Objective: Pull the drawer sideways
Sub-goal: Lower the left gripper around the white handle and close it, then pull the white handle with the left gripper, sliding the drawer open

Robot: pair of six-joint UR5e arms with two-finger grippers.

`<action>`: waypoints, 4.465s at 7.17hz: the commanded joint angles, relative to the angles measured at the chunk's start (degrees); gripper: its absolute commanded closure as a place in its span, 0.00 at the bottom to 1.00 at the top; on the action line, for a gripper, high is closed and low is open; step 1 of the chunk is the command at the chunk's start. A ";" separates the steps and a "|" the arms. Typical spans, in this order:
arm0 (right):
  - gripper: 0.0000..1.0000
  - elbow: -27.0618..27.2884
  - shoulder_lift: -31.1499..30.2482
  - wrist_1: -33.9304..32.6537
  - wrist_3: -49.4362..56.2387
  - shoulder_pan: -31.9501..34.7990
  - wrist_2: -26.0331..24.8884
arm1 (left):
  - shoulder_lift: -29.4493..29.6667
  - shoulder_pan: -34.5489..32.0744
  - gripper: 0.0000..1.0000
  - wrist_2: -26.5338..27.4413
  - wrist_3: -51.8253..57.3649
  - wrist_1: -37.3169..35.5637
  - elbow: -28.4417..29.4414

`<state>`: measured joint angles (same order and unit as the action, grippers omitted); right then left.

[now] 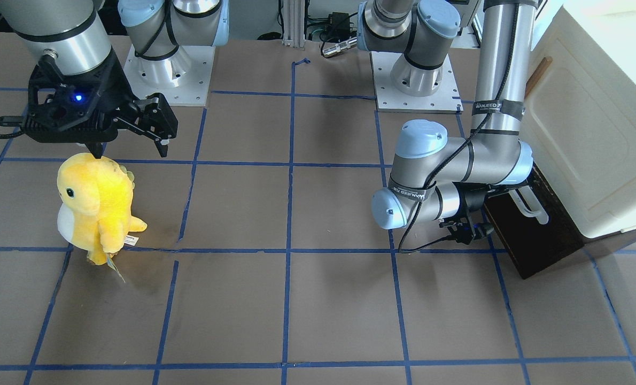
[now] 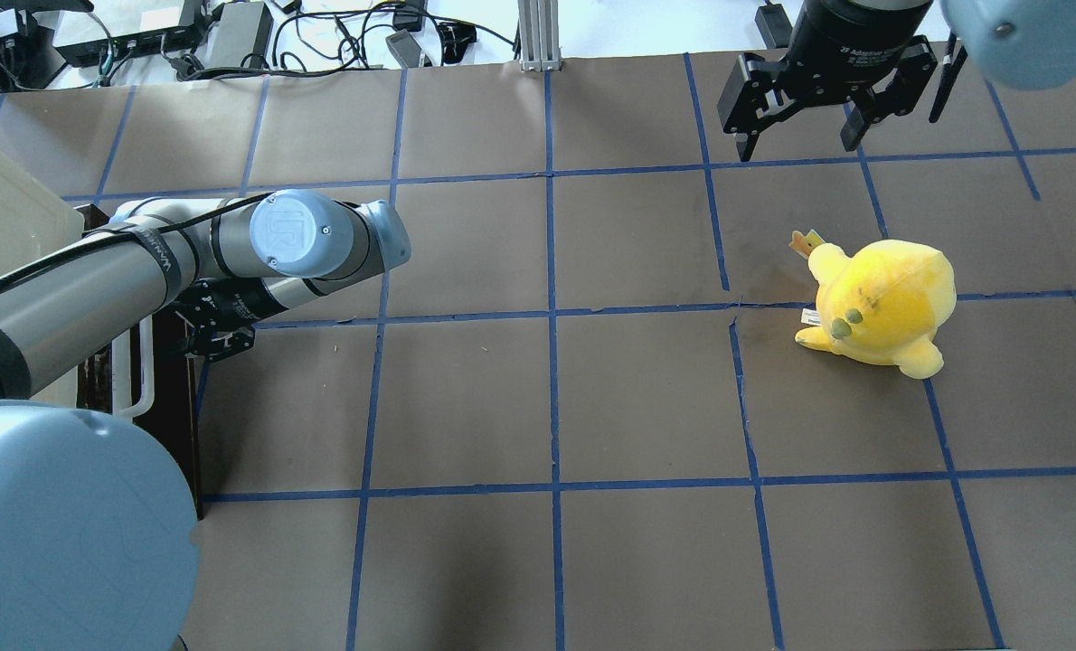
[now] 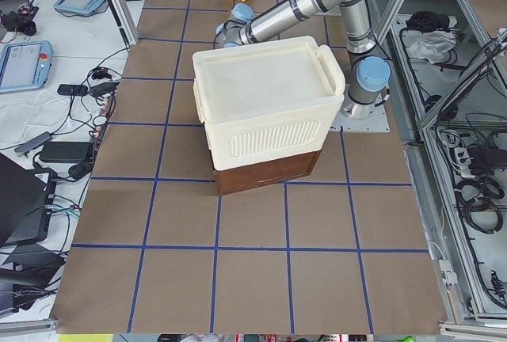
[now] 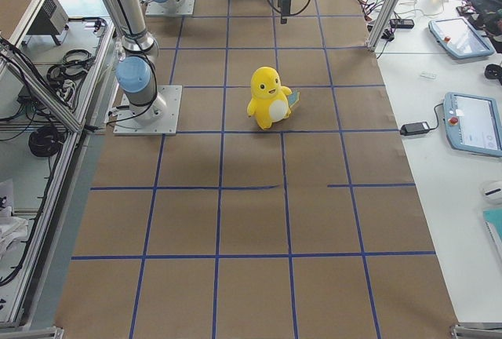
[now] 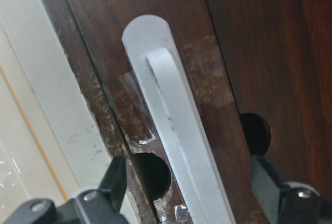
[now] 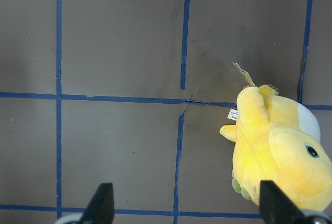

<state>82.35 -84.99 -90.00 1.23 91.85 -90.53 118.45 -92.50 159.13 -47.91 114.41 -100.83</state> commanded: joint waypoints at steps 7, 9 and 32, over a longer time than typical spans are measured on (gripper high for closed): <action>0.00 0.00 0.00 0.00 0.00 0.00 0.00 | 0.38 -0.31 0.30 0.39 0.98 -0.68 0.37; 0.00 0.00 0.00 0.00 0.00 0.00 0.00 | 0.55 -0.31 0.36 0.31 0.72 -0.60 0.02; 0.00 0.00 0.00 0.00 0.00 0.00 0.00 | 0.46 -2.41 0.74 -0.31 0.98 -2.70 0.46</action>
<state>82.35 -84.99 -90.00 1.23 91.85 -90.53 118.77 -94.38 158.89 -46.95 111.78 -100.43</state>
